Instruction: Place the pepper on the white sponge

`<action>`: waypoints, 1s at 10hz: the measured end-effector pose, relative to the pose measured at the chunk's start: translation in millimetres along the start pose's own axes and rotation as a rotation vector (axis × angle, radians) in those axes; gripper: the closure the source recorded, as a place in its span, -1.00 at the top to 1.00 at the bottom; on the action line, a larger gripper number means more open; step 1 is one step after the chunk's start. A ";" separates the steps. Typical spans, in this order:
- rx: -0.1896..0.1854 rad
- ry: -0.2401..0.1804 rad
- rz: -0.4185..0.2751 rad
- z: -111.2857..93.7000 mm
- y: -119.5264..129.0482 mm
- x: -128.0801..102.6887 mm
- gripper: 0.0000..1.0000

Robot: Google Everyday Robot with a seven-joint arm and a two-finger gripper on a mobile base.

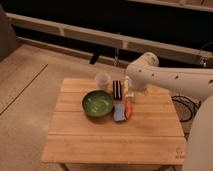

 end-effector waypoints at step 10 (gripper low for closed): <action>0.076 0.234 0.116 120.2 -41.4 9.1 0.30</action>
